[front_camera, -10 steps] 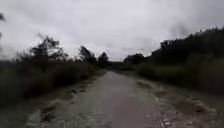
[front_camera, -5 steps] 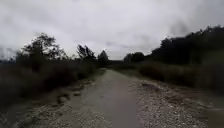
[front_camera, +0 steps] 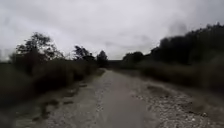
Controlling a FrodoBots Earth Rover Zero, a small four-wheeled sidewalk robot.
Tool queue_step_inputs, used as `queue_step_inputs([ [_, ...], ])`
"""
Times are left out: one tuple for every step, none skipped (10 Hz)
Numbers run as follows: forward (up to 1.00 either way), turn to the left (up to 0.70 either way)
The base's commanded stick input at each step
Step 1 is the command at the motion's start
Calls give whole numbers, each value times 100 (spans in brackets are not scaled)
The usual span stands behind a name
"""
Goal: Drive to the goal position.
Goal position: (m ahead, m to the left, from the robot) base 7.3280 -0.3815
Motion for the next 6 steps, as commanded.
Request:
queue_step_inputs([
  [70,0],
  [70,0],
  [70,0],
  [70,0],
  [70,0],
  [70,0],
])
